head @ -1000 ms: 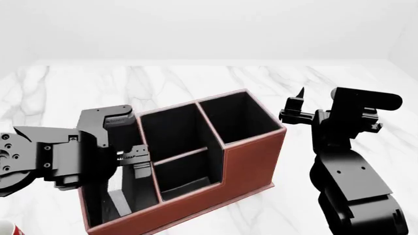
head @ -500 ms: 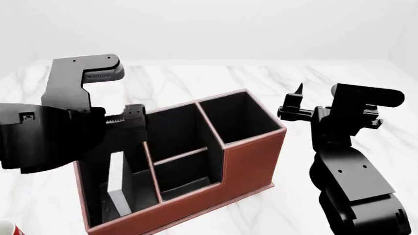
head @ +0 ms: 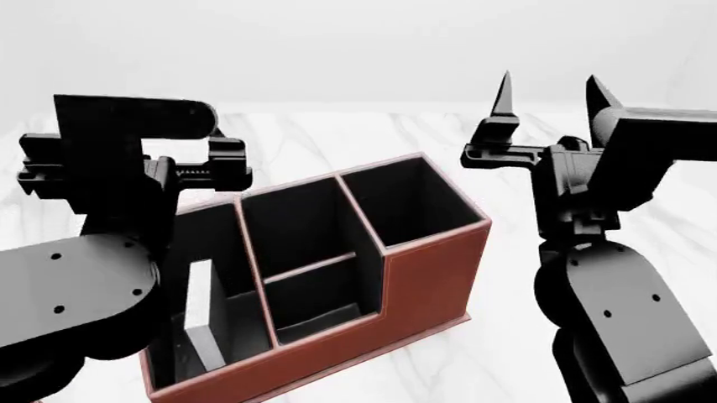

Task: Pick up the book and place it in the left compartment of the caddy.

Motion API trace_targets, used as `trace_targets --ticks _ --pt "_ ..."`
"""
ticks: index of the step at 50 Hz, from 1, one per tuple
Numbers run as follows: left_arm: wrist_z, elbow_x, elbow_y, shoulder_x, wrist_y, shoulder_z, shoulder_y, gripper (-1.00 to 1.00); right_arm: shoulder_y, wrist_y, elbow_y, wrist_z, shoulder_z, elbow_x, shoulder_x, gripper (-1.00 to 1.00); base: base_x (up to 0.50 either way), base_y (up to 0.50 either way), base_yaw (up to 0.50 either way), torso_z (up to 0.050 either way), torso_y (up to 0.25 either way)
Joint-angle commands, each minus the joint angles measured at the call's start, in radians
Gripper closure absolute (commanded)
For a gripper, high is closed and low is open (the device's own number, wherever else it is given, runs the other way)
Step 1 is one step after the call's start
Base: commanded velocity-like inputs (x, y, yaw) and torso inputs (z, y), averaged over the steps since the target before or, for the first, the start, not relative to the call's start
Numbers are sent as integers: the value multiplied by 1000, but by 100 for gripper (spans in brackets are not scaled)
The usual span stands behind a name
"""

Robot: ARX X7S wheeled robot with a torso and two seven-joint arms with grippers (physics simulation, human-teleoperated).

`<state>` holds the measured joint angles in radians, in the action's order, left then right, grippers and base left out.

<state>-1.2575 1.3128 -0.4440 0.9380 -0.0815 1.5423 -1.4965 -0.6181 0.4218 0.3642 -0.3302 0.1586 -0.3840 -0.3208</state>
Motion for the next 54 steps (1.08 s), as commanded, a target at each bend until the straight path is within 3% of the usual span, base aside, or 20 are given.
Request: trace_targets --ticks 1,9,54 --pt "12 -416 34 -25 113 42 82 -100 32 -180 68 36 1 38 5 -100 0 0 0 0 0" --pt "48 -546 58 -30 162 44 82 -100 30 -211 93 29 1 51 7 -100 0 0 0 0 0" --pt "85 -636 57 -29 125 2 6 -100 -39 -187 162 24 15 19 -9 -100 0 0 0 0 0"
